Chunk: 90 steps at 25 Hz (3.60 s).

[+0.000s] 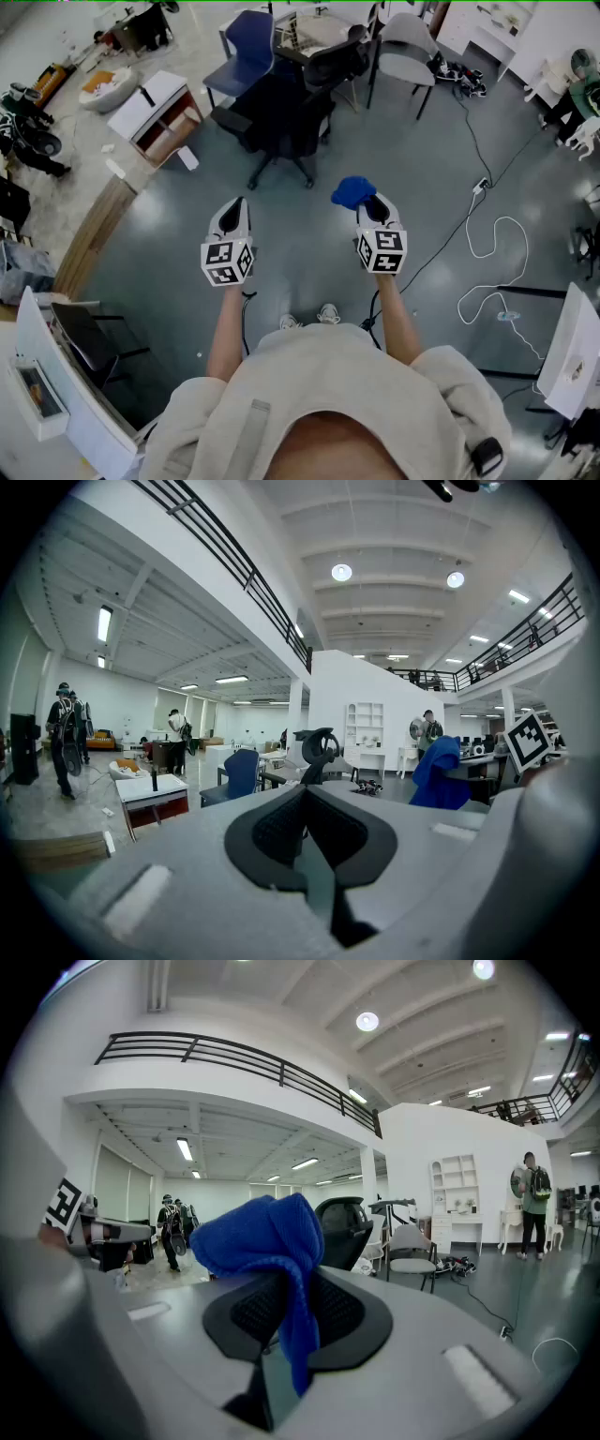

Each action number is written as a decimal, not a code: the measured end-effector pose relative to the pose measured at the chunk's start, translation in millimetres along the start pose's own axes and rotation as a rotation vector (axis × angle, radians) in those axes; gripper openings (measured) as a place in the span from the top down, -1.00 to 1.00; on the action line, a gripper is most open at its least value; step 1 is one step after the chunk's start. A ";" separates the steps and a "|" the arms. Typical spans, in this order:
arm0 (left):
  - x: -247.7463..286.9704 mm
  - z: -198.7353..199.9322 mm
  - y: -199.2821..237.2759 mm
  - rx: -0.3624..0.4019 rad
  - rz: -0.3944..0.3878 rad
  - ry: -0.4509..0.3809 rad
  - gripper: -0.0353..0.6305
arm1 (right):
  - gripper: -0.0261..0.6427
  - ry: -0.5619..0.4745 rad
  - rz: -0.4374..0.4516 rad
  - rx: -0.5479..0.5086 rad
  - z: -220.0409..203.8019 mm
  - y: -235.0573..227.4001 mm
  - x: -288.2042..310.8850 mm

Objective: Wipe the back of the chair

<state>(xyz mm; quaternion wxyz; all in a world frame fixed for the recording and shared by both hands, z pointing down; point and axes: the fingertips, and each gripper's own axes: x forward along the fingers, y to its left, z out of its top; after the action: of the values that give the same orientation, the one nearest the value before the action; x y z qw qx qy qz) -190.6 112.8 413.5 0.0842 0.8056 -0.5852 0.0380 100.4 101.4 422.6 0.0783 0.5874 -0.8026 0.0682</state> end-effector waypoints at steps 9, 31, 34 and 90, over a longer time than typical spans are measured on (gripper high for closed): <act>4.1 -1.3 -7.5 -0.001 0.002 0.006 0.88 | 0.72 0.015 0.012 -0.002 -5.0 -5.5 -0.2; 12.9 -15.3 -58.8 -0.011 0.059 0.058 0.88 | 0.72 0.037 0.116 0.036 -23.6 -35.3 10.0; 15.1 -19.5 -59.7 -0.013 0.067 0.065 0.88 | 0.72 0.044 0.124 0.040 -29.5 -36.3 13.9; 248.7 -35.9 82.3 -0.040 -0.042 0.113 0.88 | 0.72 0.041 0.049 0.036 21.3 -46.9 279.6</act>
<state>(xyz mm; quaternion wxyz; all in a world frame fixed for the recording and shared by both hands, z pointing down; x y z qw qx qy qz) -189.7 -138.4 496.0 0.1340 0.8124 -0.5632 0.0700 60.8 -177.6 460.1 0.0826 0.5674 -0.8136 0.0966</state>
